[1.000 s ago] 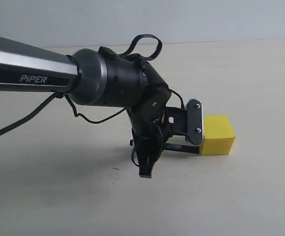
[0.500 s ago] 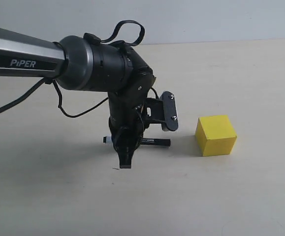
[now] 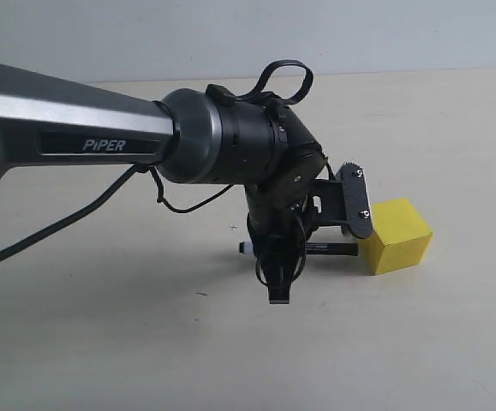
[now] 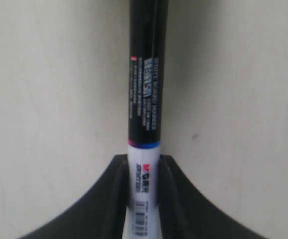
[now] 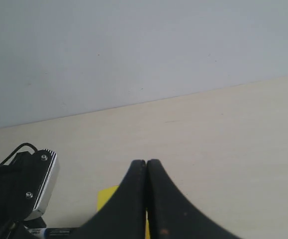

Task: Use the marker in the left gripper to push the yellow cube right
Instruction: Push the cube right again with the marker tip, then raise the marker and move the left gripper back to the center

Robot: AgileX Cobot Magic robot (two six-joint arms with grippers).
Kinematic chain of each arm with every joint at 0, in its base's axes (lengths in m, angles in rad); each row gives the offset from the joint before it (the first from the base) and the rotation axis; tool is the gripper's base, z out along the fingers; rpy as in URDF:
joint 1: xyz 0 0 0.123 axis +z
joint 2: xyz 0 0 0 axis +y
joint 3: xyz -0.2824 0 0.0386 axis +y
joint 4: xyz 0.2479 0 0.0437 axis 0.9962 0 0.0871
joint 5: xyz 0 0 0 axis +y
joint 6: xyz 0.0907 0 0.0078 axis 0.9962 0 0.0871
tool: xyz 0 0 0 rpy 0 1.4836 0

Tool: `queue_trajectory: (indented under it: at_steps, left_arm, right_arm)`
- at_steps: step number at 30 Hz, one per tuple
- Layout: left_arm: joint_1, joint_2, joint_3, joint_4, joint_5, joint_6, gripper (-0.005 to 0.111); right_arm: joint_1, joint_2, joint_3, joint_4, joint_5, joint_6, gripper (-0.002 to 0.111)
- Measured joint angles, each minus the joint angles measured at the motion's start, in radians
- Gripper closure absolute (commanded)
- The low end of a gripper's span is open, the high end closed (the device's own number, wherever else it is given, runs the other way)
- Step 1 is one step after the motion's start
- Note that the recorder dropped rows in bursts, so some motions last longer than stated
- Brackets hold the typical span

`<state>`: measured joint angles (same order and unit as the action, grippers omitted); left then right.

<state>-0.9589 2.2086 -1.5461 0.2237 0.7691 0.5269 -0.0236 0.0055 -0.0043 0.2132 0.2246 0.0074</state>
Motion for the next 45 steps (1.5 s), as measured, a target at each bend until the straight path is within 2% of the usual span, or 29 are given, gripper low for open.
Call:
queue_trajectory:
  at_steps: [5,7,13,15,20,24,27,32,38,45]
  left_arm:
    - [0.041,0.0,-0.003,0.006,0.113,-0.007,0.107]
    - [0.041,0.0,-0.003,0.008,0.096,-0.007,0.107]
    - [0.038,0.0,-0.003,0.002,-0.094,-0.007,0.107]
    - [0.036,0.0,-0.005,0.002,-0.102,-0.007,0.107]
    - [0.034,0.0,-0.006,0.012,-0.026,-0.024,0.107]
    - [0.034,-0.017,-0.006,0.123,0.04,-0.23,0.107]
    - [0.036,-0.087,-0.006,0.21,0.04,-0.514,0.107]
    - [0.091,-0.168,-0.006,0.212,0.053,-0.896,0.107]
    - [0.122,-0.174,-0.006,0.07,0.087,-1.071,0.107]
    - [0.122,-0.174,-0.006,0.054,0.123,-1.208,0.107]
  right_arm:
    - [0.0,0.0,0.0,0.0,0.0,0.0,0.108]
    - [0.0,0.0,0.0,0.0,0.0,0.0,0.108]
    - [0.0,0.0,0.0,0.0,0.0,0.0,0.108]
    - [0.0,0.0,0.0,0.0,0.0,0.0,0.108]
    - [0.0,0.0,0.0,0.0,0.0,0.0,0.108]
    - [0.0,0.0,0.0,0.0,0.0,0.0,0.108]
    - [0.0,0.0,0.0,0.0,0.0,0.0,0.108]
    - [0.0,0.0,0.0,0.0,0.0,0.0,0.108]
    - [0.0,0.0,0.0,0.0,0.0,0.0,0.108]
    - [0.0,0.0,0.0,0.0,0.0,0.0,0.108]
